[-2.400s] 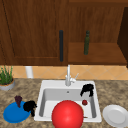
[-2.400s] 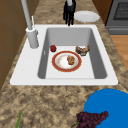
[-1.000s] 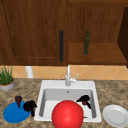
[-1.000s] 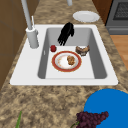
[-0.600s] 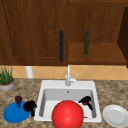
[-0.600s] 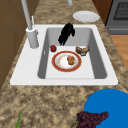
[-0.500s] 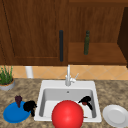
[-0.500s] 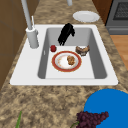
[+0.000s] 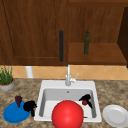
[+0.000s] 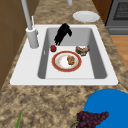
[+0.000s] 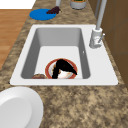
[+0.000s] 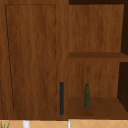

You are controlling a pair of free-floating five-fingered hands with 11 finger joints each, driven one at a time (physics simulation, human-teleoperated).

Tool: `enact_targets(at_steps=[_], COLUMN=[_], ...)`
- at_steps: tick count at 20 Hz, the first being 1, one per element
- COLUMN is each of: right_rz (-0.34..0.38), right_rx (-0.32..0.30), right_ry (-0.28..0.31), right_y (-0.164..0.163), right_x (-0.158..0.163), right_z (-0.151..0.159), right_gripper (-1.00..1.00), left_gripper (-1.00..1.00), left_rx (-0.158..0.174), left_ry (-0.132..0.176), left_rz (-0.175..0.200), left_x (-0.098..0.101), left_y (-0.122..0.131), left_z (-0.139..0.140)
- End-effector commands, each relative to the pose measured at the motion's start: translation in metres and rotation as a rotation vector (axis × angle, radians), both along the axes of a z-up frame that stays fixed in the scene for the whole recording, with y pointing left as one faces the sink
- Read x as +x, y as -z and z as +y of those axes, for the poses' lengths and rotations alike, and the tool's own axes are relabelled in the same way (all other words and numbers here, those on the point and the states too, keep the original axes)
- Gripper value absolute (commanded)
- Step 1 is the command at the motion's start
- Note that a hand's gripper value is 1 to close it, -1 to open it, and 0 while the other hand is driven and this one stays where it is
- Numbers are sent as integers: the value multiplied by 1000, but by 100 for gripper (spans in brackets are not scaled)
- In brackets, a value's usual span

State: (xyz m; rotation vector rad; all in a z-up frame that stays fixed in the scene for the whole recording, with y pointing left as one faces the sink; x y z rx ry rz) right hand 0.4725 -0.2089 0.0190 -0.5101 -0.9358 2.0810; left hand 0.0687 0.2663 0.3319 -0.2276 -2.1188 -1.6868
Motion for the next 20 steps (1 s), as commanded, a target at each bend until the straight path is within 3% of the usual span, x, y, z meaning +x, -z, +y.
enact_targets(at_steps=[1, 6, 12, 17, 20], right_rz=[11, 55, 118, 229, 245], right_rx=[0, 20, 27, 70, 80], right_ry=[52, 34, 56, 36, 30], right_y=[10, 43, 80, 97, 99], right_x=[16, 47, 81, 94, 95], right_z=[-7, -9, -12, -14, -16], right_gripper=[-100, -100, -100, -100, -100], left_gripper=[0, 0, 0, 0, 0], left_rx=[0, 0, 0, 0, 0], left_ry=[0, 0, 0, 0, 0], left_rz=[0, 0, 0, 0, 0], left_x=[0, 0, 0, 0, 0], left_y=[0, 0, 0, 0, 0], left_z=[0, 0, 0, 0, 0])
